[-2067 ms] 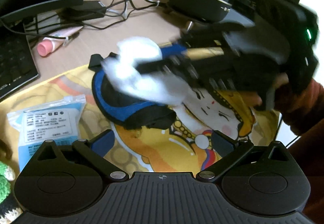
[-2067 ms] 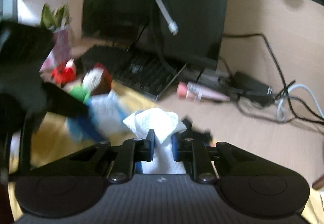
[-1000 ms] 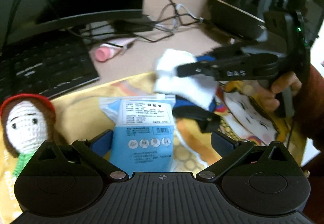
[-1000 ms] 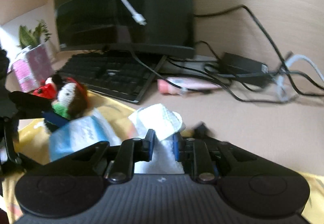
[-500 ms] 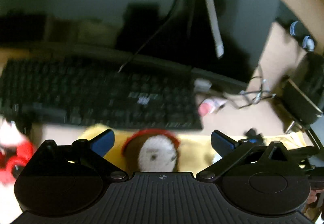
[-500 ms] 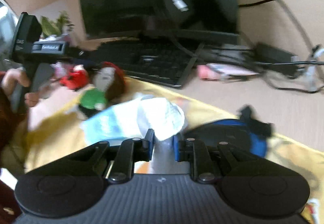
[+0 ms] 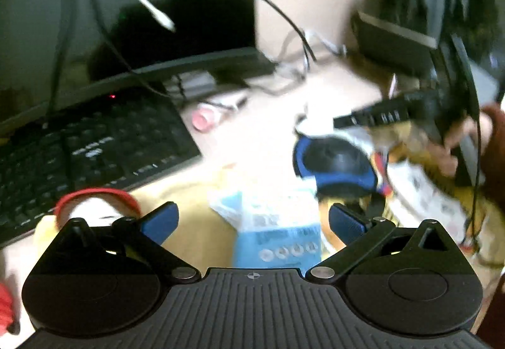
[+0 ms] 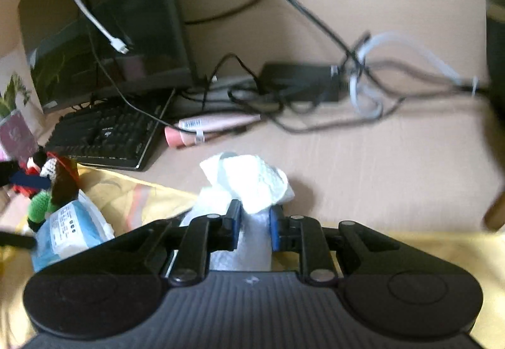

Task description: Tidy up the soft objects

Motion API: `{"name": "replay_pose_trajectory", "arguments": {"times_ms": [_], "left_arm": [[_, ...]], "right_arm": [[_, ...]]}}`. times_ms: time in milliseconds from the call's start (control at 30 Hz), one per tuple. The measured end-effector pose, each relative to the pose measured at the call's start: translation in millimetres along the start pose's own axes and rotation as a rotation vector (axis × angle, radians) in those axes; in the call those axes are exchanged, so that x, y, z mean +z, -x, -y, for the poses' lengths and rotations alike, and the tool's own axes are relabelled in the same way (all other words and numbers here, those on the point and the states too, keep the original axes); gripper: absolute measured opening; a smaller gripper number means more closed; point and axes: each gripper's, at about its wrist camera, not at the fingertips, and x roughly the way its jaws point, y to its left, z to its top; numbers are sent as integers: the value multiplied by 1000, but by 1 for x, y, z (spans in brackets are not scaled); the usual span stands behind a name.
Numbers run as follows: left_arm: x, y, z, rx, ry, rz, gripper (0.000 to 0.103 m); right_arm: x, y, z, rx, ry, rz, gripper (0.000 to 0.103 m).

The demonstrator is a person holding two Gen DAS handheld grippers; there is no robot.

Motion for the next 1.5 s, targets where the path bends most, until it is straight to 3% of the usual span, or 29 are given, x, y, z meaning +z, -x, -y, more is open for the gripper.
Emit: {"name": "replay_pose_trajectory", "arguments": {"times_ms": [200,433,667,967,1167,1333,1433,1500], "left_arm": [[-9,-18,3,-24,-2,-60,103],[-16,-32,-1,53,-5,-108,103],[-20,-34,-9,31,41,-132,103],[-22,-32,-7,45,30,-127,103],[-25,-28,-9,34,55,-115,103],[-24,-23,-13,28,99,-91,103],[-25,-21,-13,37,102,-85,103],[-26,-20,-11,46,96,-81,103]], "right_arm": [[0,-5,-22,105,41,-29,21],[5,16,-56,237,91,-11,21],[-22,30,-86,307,162,-103,21],[-32,49,-76,204,121,-73,21],[-35,79,-61,106,64,18,21],[-42,92,-39,-115,61,75,25],[-49,88,-32,-211,117,72,27],[-52,83,-25,-259,128,58,33]]}}
